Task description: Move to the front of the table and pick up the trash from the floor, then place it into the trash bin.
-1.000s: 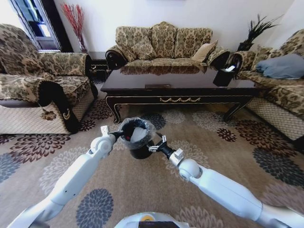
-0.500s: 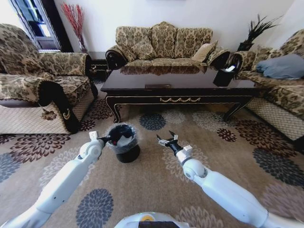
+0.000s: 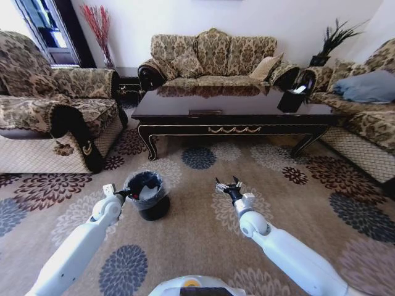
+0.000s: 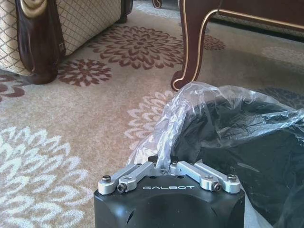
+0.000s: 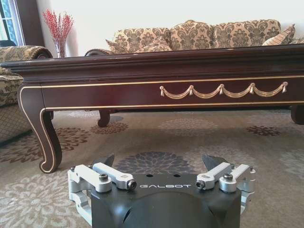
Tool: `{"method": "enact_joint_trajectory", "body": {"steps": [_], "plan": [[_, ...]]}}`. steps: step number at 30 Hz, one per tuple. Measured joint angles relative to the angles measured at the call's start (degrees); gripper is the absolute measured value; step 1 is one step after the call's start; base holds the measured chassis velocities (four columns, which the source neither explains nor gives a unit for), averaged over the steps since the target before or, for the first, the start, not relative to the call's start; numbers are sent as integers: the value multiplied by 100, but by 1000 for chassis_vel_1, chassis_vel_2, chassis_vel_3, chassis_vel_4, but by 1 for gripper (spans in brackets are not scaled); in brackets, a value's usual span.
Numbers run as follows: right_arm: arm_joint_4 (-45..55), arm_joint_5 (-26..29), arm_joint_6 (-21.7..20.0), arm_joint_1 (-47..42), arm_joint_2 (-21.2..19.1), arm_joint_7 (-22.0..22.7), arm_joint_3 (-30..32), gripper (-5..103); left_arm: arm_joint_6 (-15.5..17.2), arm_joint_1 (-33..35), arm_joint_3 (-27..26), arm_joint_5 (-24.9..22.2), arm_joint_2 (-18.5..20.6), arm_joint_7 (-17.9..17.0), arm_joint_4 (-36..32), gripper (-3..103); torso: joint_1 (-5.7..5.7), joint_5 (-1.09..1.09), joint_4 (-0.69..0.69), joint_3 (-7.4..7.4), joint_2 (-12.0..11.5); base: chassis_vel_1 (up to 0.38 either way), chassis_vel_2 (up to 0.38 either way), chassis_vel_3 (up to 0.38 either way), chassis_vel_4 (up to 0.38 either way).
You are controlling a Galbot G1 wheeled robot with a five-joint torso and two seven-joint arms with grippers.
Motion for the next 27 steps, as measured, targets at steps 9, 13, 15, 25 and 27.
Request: {"method": "enact_joint_trajectory", "body": {"steps": [9,13,15,25,27], "plan": [[108,-49,-4,-174,-59,5,214,100,-22,102,9,203,-61,-36,18,12,0,2,0,-1,1,0,0,0,0],[146,-65,-3,-211,-48,2,259,100,37,258,-89,184,107,-119,-184,28,0,0,2,0,1,0,0,0,0],[155,-66,-3,-214,-43,1,263,100,47,294,-108,184,140,-140,-216,34,0,0,2,0,0,0,0,0,0],[232,-143,-4,-280,-6,-23,378,100,315,1225,-712,49,647,-627,-1396,72,0,0,4,0,1,0,0,0,0],[256,-164,-4,-307,20,-23,408,100,328,1440,-960,-24,755,-728,-1727,82,0,1,4,0,1,0,0,0,0]]}}
